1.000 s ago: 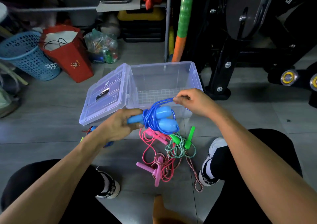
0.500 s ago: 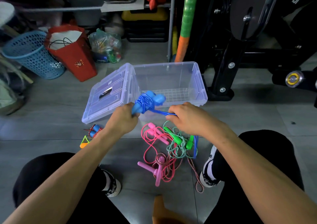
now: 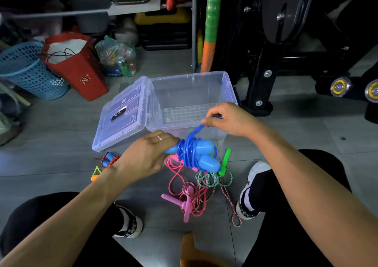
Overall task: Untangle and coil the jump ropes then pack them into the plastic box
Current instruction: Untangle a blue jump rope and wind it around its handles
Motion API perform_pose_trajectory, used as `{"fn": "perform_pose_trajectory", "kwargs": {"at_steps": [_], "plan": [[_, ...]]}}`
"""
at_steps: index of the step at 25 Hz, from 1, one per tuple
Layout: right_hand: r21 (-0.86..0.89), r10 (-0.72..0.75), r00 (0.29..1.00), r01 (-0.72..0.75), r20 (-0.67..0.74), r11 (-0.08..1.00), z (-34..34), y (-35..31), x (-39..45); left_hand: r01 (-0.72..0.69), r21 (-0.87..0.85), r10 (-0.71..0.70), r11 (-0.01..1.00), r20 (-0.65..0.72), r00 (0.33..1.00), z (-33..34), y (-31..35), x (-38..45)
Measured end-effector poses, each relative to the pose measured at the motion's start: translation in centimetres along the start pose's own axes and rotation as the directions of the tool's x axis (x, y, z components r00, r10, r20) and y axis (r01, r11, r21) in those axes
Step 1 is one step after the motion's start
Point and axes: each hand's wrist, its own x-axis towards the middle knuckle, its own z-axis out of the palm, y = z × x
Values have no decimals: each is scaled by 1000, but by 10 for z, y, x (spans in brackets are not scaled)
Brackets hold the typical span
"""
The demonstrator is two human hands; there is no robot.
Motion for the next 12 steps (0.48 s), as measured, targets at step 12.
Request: {"fn": "perform_pose_trajectory", "kwargs": {"at_steps": [12], "plan": [[-77,38,989,-50,-142,996,72,-28,-21,634,-540,-791,554,-105,602,16,21,20]]}}
